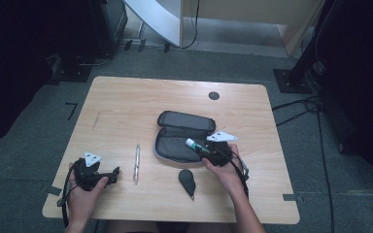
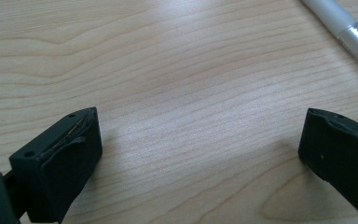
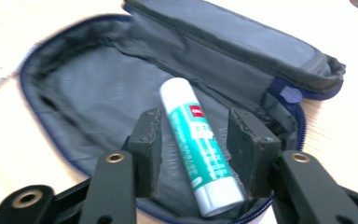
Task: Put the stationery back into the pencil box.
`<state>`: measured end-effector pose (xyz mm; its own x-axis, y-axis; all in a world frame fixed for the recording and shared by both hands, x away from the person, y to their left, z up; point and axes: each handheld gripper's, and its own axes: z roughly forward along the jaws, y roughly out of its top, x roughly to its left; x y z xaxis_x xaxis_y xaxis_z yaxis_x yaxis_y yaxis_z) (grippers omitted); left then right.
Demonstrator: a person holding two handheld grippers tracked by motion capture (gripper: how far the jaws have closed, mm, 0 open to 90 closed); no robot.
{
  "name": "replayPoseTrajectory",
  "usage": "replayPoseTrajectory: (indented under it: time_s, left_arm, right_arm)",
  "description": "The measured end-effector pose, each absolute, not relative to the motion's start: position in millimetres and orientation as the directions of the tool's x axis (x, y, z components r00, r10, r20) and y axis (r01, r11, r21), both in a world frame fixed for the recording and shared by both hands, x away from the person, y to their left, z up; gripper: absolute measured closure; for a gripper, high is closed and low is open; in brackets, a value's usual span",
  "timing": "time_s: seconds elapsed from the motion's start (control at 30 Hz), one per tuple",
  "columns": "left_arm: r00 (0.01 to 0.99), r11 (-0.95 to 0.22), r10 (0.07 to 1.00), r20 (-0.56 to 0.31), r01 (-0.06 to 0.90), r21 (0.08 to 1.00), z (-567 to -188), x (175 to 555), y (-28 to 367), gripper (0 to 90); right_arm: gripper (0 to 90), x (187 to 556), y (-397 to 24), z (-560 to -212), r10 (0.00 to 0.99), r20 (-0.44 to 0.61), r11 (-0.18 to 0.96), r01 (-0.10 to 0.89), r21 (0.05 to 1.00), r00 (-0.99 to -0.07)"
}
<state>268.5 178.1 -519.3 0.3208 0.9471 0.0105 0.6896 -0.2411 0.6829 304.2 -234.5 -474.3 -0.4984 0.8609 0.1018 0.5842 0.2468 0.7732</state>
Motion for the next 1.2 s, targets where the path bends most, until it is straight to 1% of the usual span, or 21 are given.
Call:
replayPoseTrajectory:
  time_s: [0.3,0.43,0.5,0.57,0.63,0.73,0.8,0.87,0.9,1.0,1.2]
  left_arm:
    - [0.321,-0.241,0.947,0.011,0.690,0.683,-519,268,178,0.0]
    - [0.320,-0.241,0.947,0.011,0.689,0.683,-519,268,178,0.0]
    - [0.321,-0.241,0.947,0.011,0.689,0.683,-519,268,178,0.0]
    - [0.321,-0.241,0.947,0.011,0.689,0.683,-519,268,178,0.0]
    - [0.320,-0.241,0.947,0.011,0.689,0.683,-519,268,178,0.0]
    - [0.321,-0.241,0.947,0.011,0.689,0.683,-519,268,178,0.0]
    - [0.321,-0.241,0.947,0.011,0.689,0.683,-519,268,178,0.0]
    - [0.321,-0.241,0.947,0.011,0.690,0.683,-519,268,178,0.0]
    - [0.321,-0.241,0.947,0.011,0.689,0.683,-519,268,178,0.0]
    - [0.321,-0.241,0.947,0.011,0.690,0.683,-519,268,178,0.0]
    - [0.321,-0.241,0.947,0.011,0.690,0.683,-519,268,178,0.0]
  right_arm:
    - [28.5,269,-231,-465,0.879,0.107,0.209,0.578,0.789,-0.464]
    - [19.0,254,-230,-463,0.884,0.110,0.199,0.580,0.790,-0.454]
    - [13.9,247,-230,-461,0.885,0.128,0.181,0.584,0.791,-0.448]
    - [11.1,242,-230,-460,0.886,0.139,0.170,0.586,0.792,-0.443]
    - [3.6,237,-230,-461,0.880,0.146,0.175,0.593,0.786,-0.452]
    - [0.0,231,-229,-463,0.873,0.168,0.166,0.603,0.781,-0.458]
    - [0.0,228,-228,-466,0.874,0.174,0.166,0.614,0.771,-0.454]
    - [0.0,226,-225,-469,0.893,0.147,0.170,0.620,0.766,-0.426]
    - [0.0,225,-224,-471,0.894,0.150,0.170,0.627,0.760,-0.423]
    - [0.0,220,-220,-475,0.884,0.150,0.182,0.622,0.762,-0.443]
    - [0.0,214,-213,-486,0.880,0.148,0.193,0.626,0.755,-0.451]
